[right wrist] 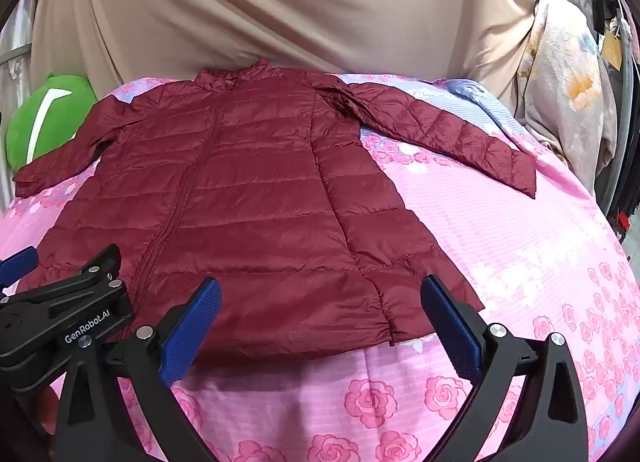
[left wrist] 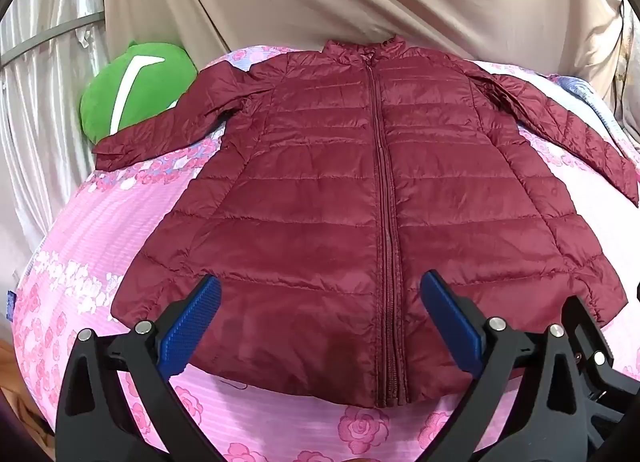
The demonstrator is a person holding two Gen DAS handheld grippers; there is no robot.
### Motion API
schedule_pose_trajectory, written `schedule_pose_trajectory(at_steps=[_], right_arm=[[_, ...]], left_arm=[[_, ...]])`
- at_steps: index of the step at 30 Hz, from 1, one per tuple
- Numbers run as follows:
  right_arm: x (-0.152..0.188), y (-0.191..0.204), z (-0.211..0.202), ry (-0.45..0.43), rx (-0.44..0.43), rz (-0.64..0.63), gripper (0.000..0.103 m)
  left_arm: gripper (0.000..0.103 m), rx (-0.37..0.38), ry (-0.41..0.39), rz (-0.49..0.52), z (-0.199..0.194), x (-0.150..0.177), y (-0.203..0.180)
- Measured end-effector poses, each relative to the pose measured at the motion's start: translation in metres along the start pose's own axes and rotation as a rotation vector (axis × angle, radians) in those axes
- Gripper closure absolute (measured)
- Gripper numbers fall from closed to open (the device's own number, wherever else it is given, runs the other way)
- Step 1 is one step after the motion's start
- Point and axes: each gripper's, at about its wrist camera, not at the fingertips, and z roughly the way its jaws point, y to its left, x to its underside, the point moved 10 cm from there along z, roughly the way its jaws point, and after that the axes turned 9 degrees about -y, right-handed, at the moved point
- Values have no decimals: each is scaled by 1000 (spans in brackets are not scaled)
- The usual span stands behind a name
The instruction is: Fold large clothes
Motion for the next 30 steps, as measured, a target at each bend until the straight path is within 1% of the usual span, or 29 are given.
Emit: schedule_pose_trajectory(at_steps=[1, 12, 18, 30], right_arm=[[0, 0, 0, -2, -1, 2, 5], [-3, 2, 1, 0, 3, -2, 5], [3, 1, 6, 5, 0, -3, 5], [3, 0, 5, 12, 5, -3, 5]], left_arm=[[6, 6, 17, -8, 1, 1, 0], [6, 1, 12, -7, 4, 3, 0], [6, -3, 13, -6, 3, 9, 0], [6, -3, 21, 0, 6, 8, 0]])
